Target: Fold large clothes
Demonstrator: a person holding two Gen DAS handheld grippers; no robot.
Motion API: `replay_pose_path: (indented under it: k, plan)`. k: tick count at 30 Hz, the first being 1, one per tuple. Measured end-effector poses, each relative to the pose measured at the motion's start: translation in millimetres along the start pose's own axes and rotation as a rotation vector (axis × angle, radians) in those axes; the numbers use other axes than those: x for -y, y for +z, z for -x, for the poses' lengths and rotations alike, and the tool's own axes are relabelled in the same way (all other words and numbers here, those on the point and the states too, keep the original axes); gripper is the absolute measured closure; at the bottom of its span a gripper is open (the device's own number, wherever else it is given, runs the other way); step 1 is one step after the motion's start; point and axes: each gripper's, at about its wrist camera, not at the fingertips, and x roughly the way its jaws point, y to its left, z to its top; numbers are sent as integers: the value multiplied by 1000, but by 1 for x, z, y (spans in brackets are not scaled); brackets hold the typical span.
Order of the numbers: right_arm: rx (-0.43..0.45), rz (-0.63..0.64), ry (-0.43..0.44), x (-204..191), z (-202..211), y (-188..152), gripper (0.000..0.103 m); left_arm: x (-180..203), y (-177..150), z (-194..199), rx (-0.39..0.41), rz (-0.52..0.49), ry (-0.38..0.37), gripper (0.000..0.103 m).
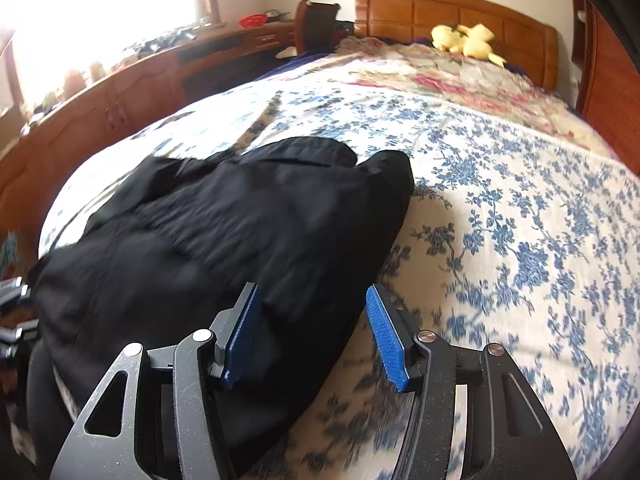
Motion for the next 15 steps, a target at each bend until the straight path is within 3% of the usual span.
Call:
replay_pose_path:
  k: [2,7,15]
  plan:
    - [-3,-33,24,8,-10,10,47,-1,0,1,7,13,-19,70]
    - [-19,-72,30,19,-34,32,46,1,2,-4,5,18,-30,70]
    - [-80,-143,38,33,-72,43,34,0,4,-18,-17,27,-55,72]
